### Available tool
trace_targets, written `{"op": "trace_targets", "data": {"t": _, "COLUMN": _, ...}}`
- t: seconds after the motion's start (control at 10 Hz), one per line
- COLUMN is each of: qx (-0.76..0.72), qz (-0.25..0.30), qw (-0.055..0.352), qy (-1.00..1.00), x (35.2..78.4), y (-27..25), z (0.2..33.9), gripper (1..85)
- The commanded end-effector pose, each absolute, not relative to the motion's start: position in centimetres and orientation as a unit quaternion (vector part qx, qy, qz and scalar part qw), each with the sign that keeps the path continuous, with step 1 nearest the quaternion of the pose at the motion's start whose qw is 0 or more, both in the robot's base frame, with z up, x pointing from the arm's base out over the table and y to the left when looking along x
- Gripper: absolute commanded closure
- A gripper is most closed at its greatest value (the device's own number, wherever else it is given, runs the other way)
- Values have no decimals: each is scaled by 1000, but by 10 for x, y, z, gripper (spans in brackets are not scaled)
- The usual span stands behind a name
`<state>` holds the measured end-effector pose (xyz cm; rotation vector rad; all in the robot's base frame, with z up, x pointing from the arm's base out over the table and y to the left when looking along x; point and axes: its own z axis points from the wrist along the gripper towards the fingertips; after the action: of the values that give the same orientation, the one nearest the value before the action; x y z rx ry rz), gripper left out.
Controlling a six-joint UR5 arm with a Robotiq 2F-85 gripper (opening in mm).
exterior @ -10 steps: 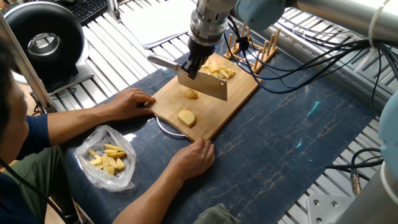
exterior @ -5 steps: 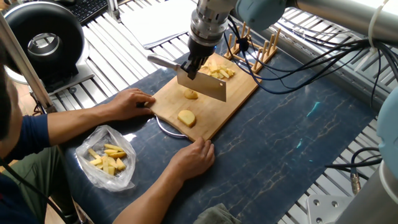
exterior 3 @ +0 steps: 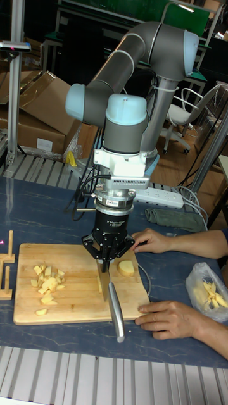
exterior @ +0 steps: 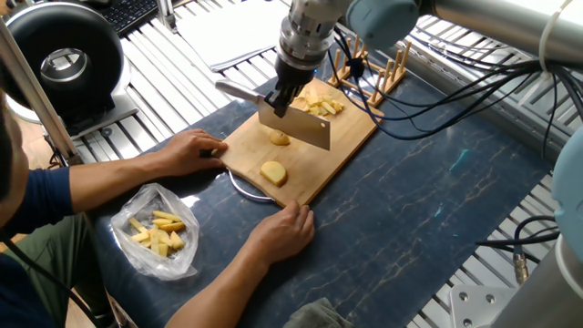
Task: Chop the potatoes
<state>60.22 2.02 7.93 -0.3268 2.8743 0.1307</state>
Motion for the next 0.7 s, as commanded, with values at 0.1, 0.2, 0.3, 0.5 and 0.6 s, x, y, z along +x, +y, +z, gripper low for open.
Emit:
{"op": "trace_targets", "data": {"t": 0.1, "qx": -107, "qz": 46, "qw": 141, "qy": 983, "x": 611, "y": 20, "z": 72, "gripper": 847}}
{"op": "trace_targets", "data": {"t": 0.2, "qx": -106, "qz": 44, "qw": 147, "qy": 982, "x": 614, "y": 20, "z": 69, "gripper": 847}}
{"op": "trace_targets", "data": {"t": 0.3, "qx": -105, "qz": 43, "qw": 152, "qy": 982, "x": 616, "y": 20, "z": 68, "gripper": 847}}
{"op": "trace_targets", "data": {"t": 0.5, "qx": -105, "qz": 42, "qw": 162, "qy": 980, "x": 621, "y": 21, "z": 67, "gripper": 847}}
{"op": "trace_targets", "data": {"t": 0.6, "qx": -105, "qz": 40, "qw": 166, "qy": 980, "x": 622, "y": 20, "z": 65, "gripper": 847}}
